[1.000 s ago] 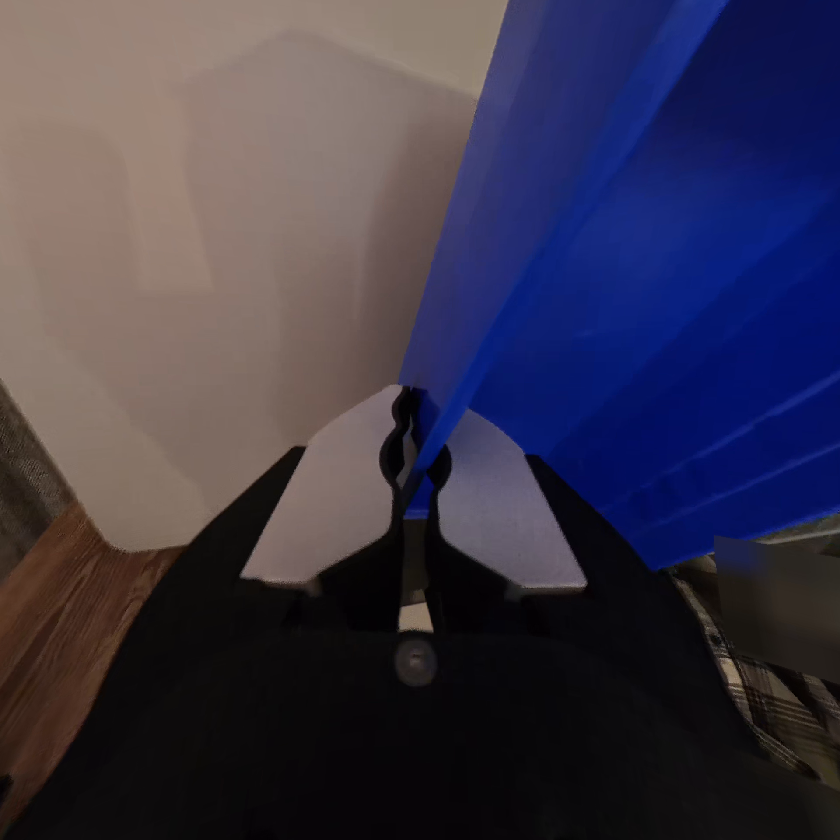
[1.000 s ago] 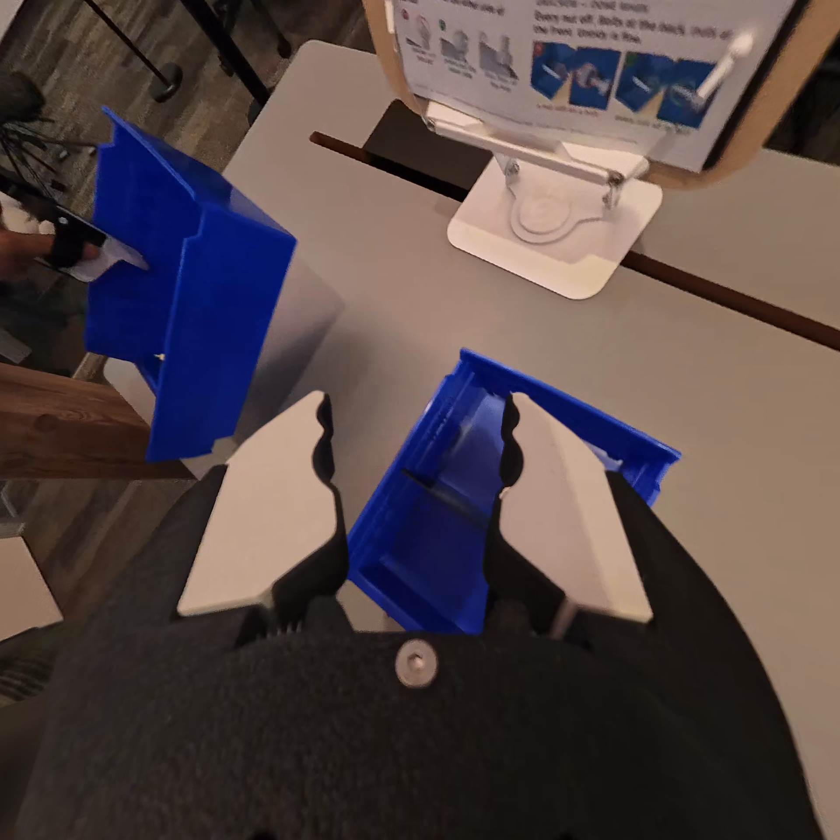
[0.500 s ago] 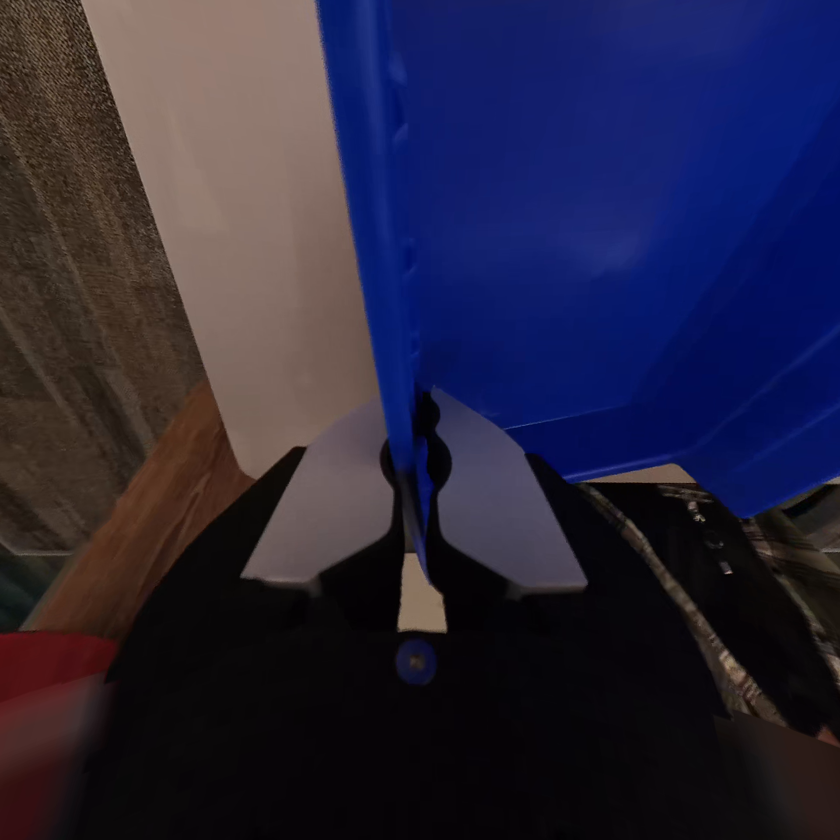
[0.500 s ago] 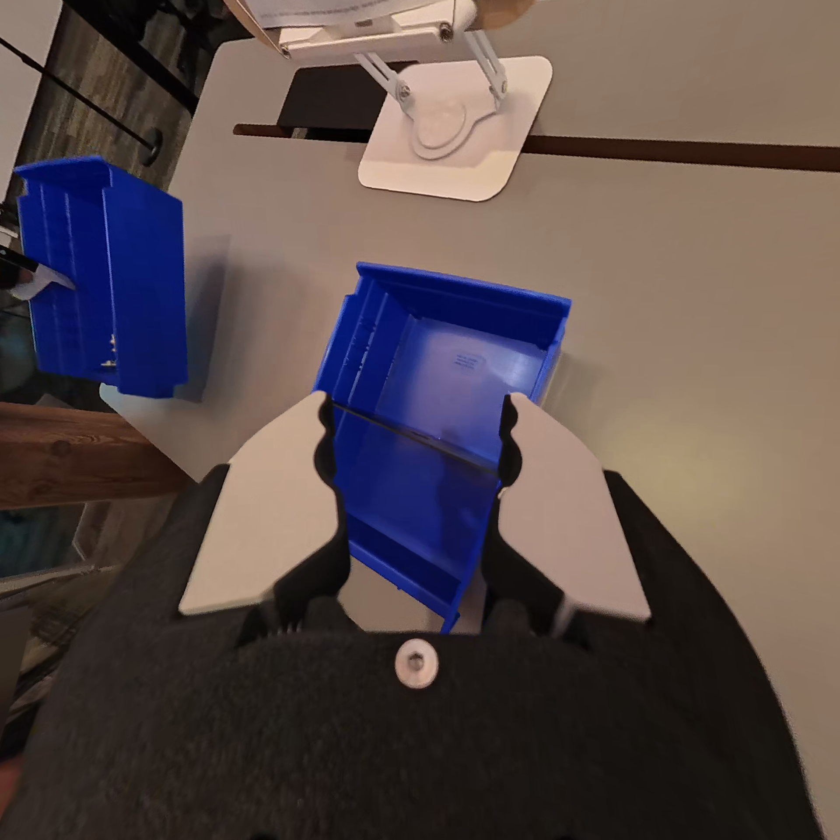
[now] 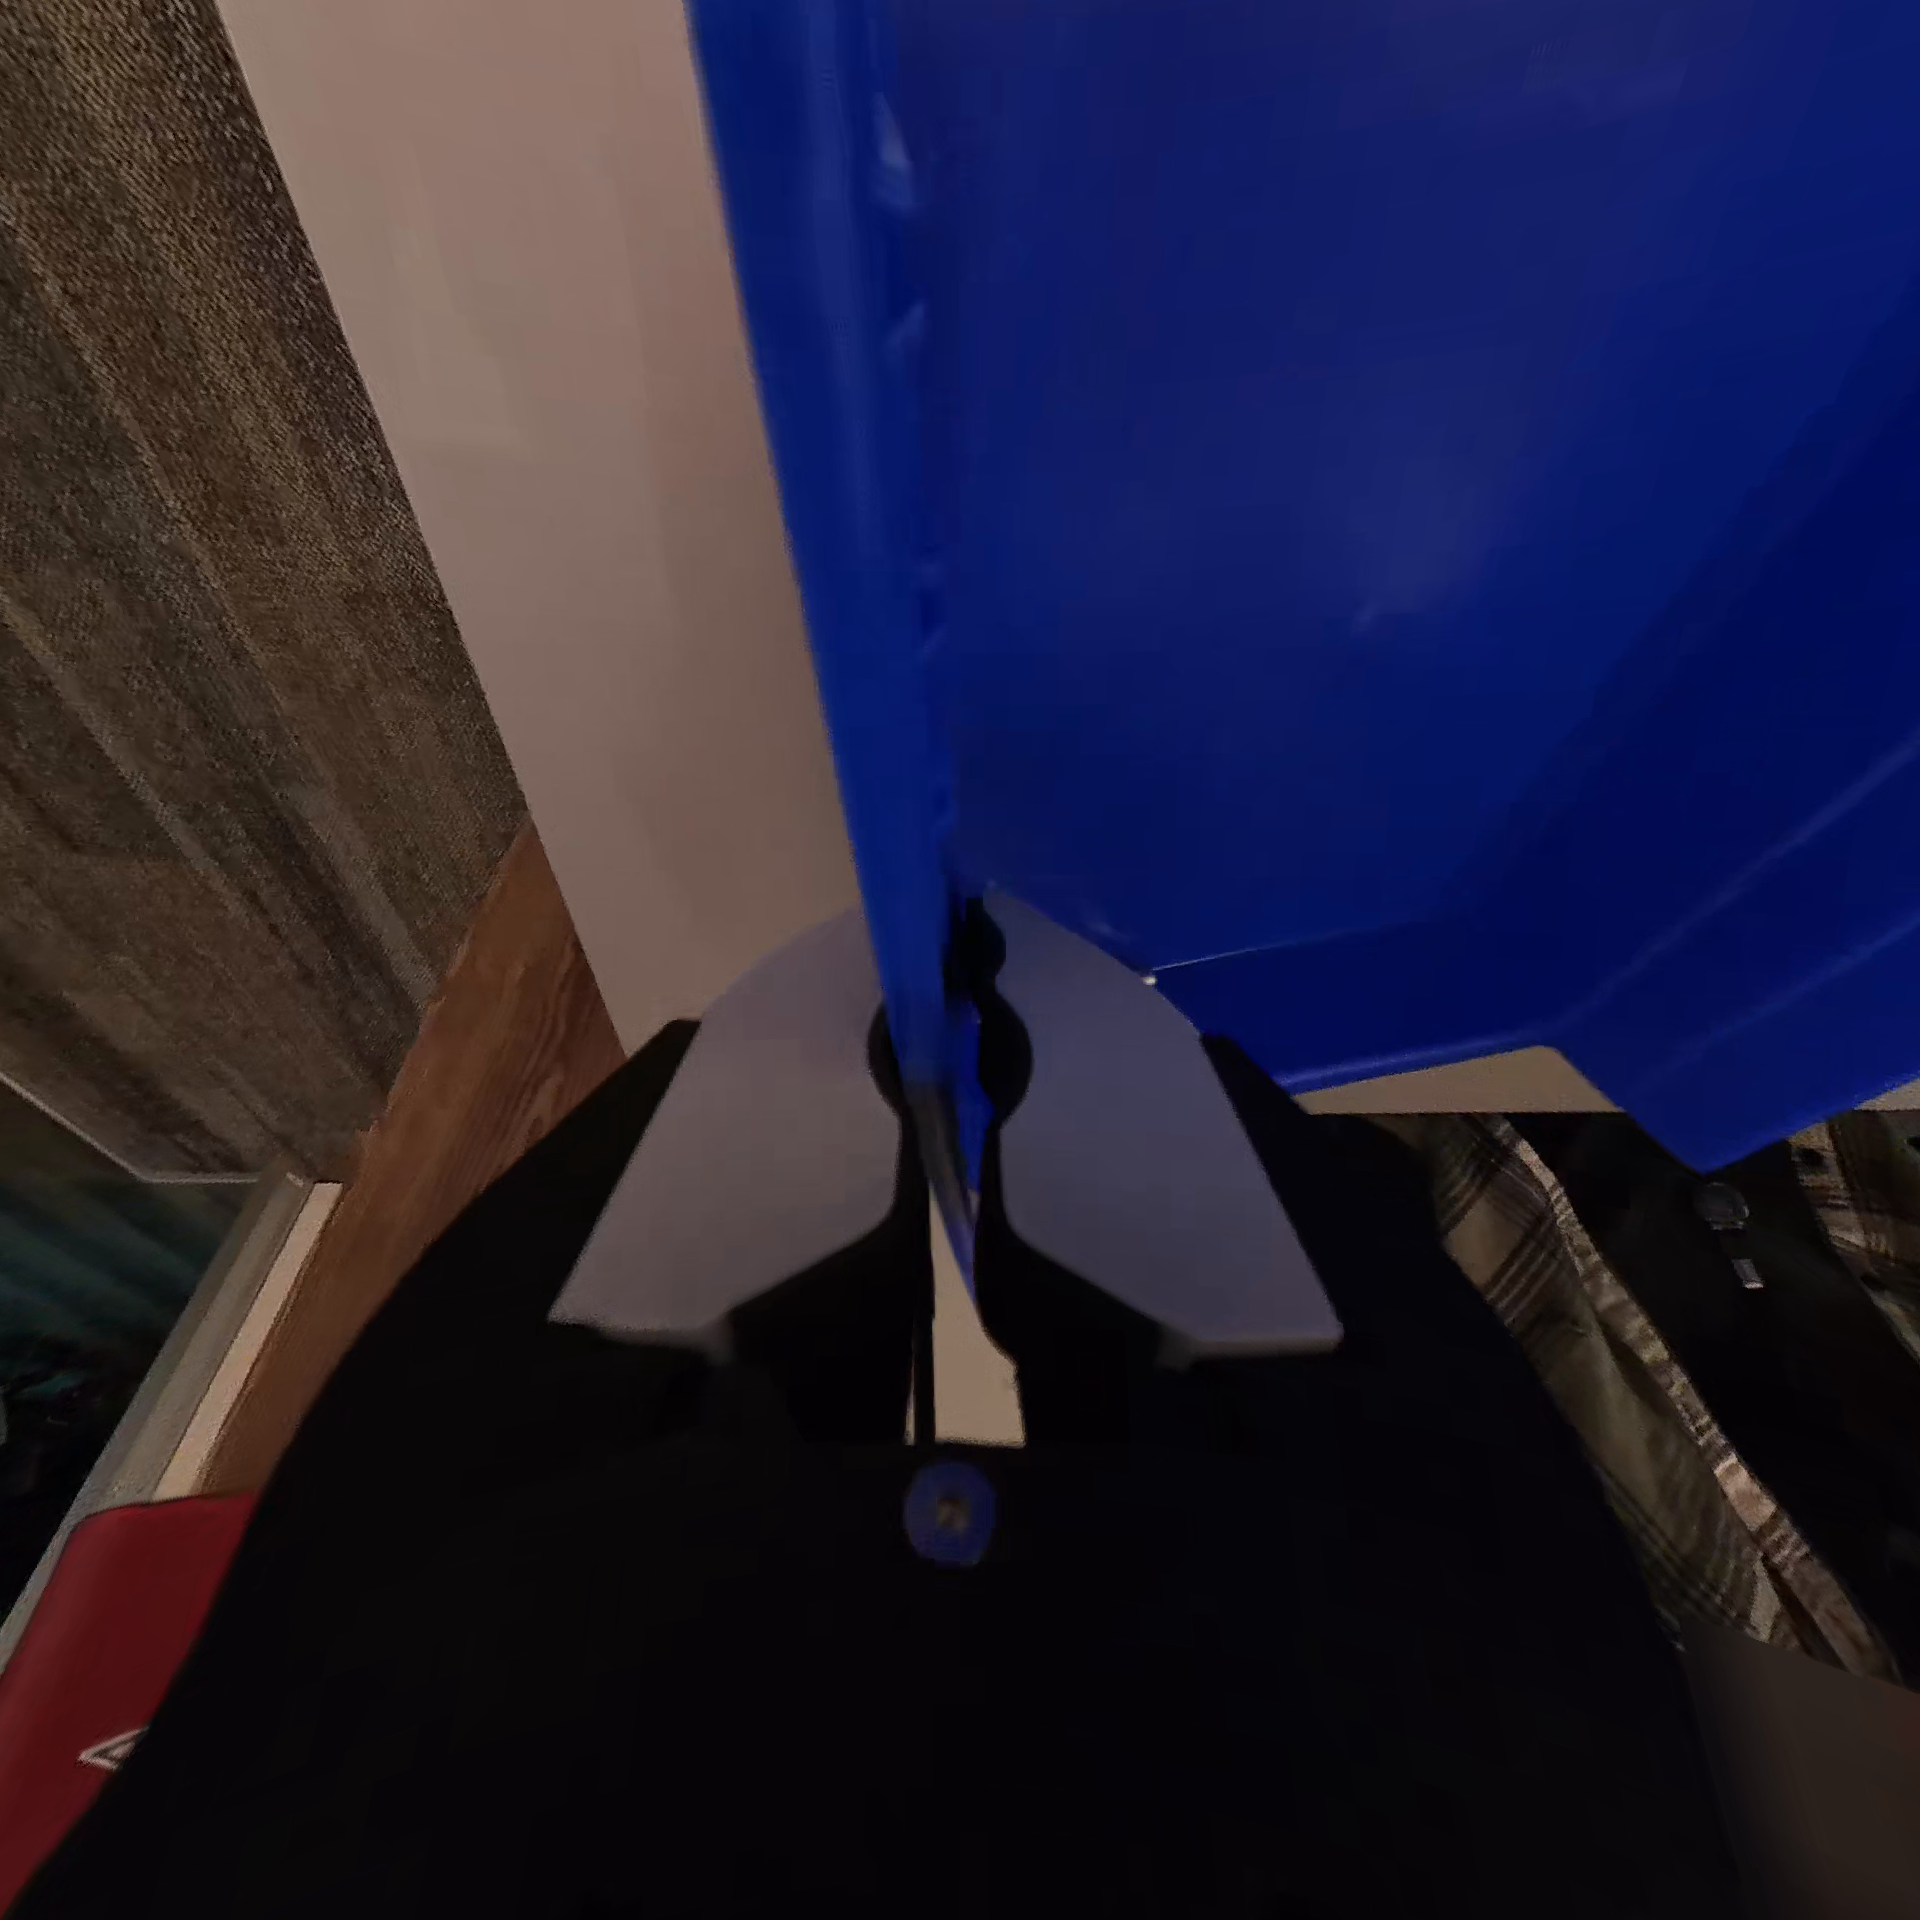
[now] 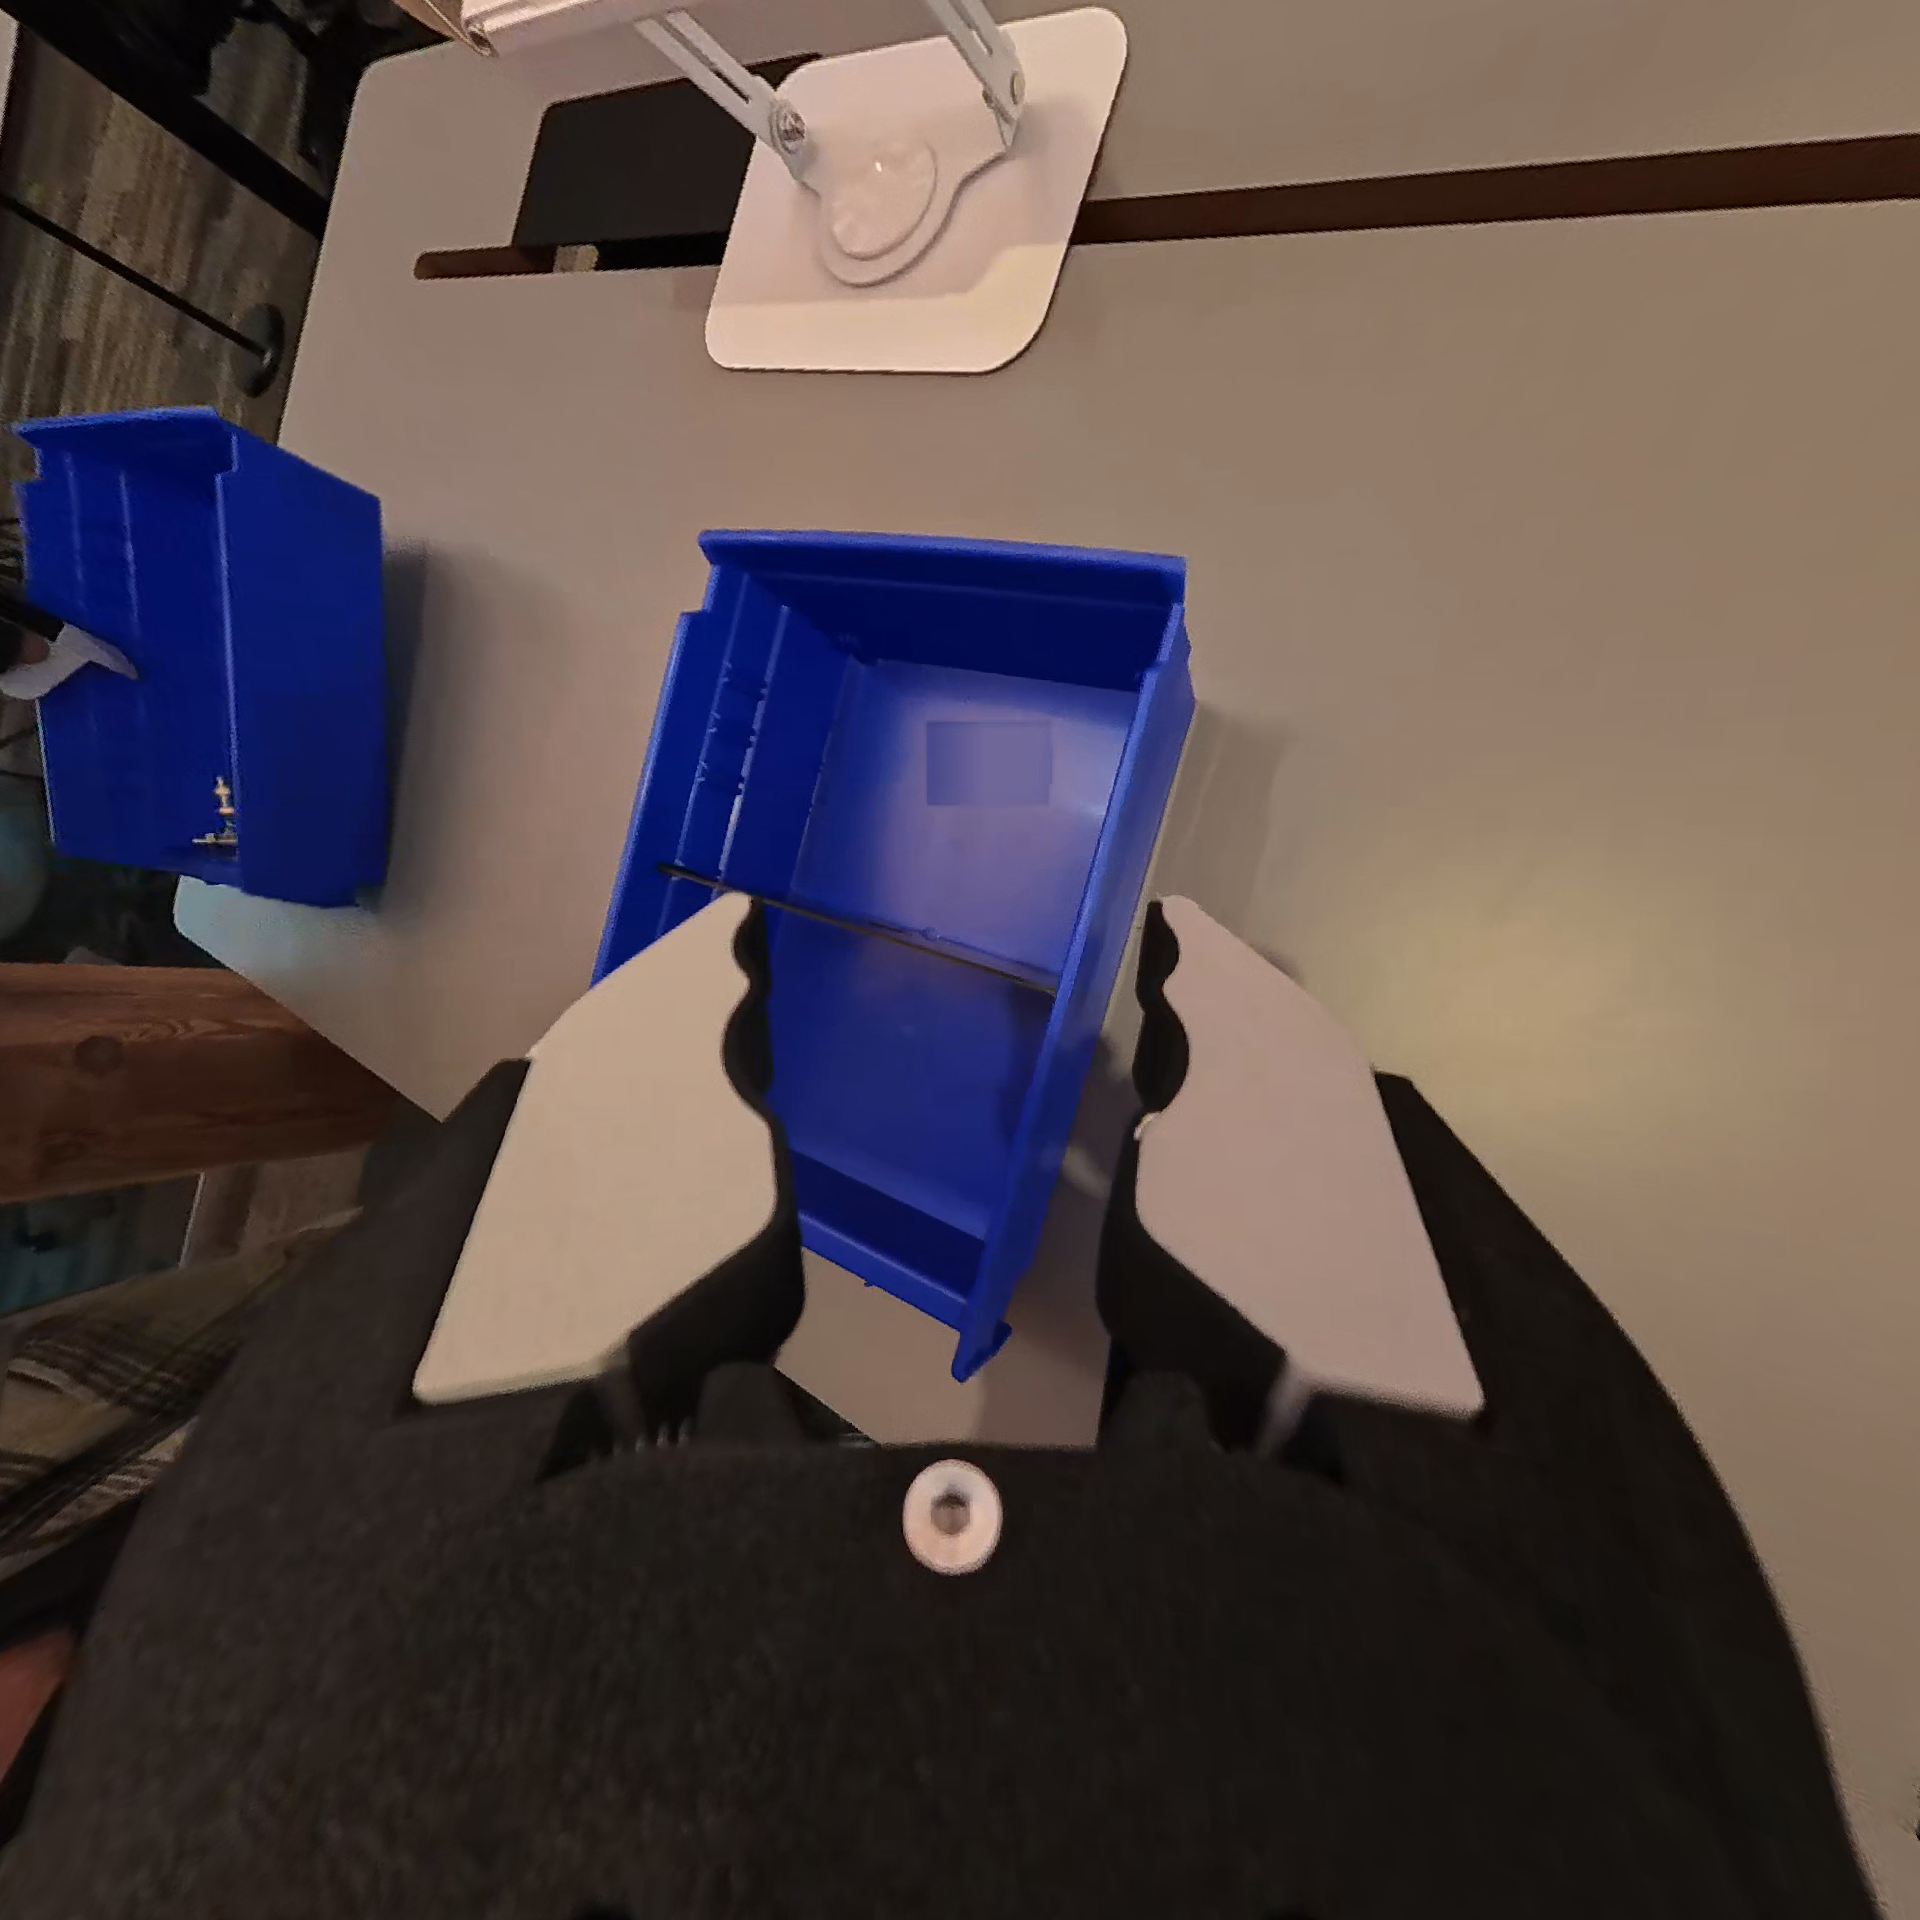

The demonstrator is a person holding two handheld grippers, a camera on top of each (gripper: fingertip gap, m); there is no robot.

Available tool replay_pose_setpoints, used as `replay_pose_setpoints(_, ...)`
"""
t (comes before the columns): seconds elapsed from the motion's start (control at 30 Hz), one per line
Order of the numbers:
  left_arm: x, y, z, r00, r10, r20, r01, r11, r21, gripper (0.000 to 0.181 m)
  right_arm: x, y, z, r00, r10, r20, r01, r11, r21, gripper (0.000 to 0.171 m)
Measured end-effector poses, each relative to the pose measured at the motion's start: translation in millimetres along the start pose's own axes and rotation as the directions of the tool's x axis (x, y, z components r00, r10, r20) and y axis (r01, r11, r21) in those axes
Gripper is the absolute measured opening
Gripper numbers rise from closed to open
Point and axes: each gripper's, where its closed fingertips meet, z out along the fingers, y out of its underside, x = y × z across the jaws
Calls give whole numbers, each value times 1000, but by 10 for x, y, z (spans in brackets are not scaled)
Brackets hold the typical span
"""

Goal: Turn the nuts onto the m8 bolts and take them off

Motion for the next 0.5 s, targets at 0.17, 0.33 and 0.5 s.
replay_pose_setpoints(0.17, -13, -68, 48, 1000, 10, -12, -11, 1000, -22, 5, -57, 7, 73, 1000, -14, -4, 14, 1000, -22, 69)
replay_pose_setpoints(0.33, -47, -129, 83, 999, 52, 12, -51, 998, -42, 5, -106, 50, 144, 1000, -31, -4, 30, 998, -46, 71)
replay_pose_setpoints(0.5, -57, -154, 168, 998, 68, 15, -66, 994, -88, 5, -109, 77, 186, 1000, -30, 6, 31, 998, -50, 70)
